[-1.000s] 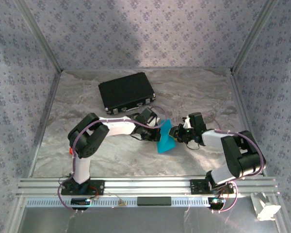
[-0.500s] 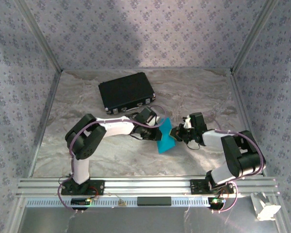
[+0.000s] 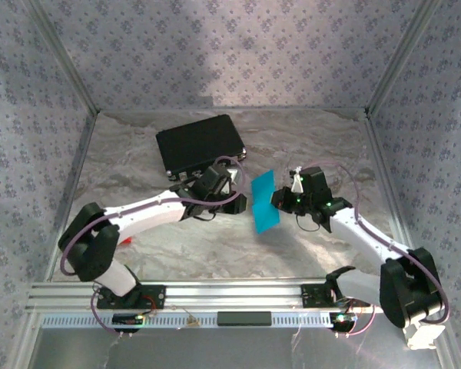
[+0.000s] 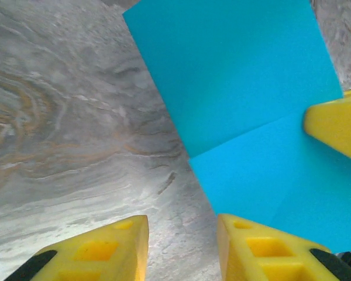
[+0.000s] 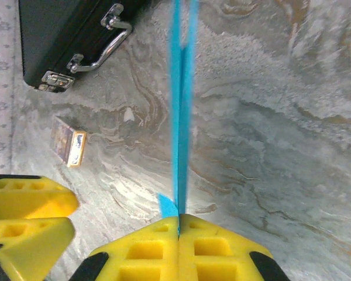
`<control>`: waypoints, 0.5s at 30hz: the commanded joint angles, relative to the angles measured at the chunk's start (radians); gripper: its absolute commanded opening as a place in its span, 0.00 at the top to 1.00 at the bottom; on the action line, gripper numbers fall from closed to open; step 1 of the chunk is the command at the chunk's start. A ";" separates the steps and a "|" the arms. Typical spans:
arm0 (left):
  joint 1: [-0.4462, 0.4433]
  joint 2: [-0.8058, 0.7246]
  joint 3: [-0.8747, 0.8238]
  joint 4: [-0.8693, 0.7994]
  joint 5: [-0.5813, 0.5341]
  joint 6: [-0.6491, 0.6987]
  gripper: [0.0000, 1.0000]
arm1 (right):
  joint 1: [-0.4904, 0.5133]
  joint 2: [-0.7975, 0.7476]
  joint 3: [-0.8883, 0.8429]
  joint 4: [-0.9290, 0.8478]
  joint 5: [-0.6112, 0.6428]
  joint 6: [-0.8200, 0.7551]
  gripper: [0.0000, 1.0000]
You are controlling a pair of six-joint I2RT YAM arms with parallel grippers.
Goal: Fold a paper plane with a square sheet of paper (pick it up from the middle)
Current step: Turn over the paper at the center of the table.
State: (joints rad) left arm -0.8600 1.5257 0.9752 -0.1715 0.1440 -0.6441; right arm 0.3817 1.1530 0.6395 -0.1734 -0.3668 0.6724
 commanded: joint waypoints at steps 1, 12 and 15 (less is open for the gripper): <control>0.001 -0.076 -0.040 0.020 -0.093 0.006 0.66 | 0.012 -0.029 0.051 -0.154 0.104 -0.036 0.96; 0.015 -0.221 -0.147 0.033 -0.215 -0.004 0.64 | 0.073 -0.083 0.126 -0.305 0.239 -0.112 0.95; 0.022 -0.250 -0.174 0.044 -0.237 -0.019 0.59 | 0.098 -0.098 0.134 -0.338 0.300 -0.111 0.95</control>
State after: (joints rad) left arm -0.8463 1.3094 0.8230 -0.1532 -0.0410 -0.6483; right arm 0.4595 1.0786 0.7395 -0.4248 -0.1532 0.5880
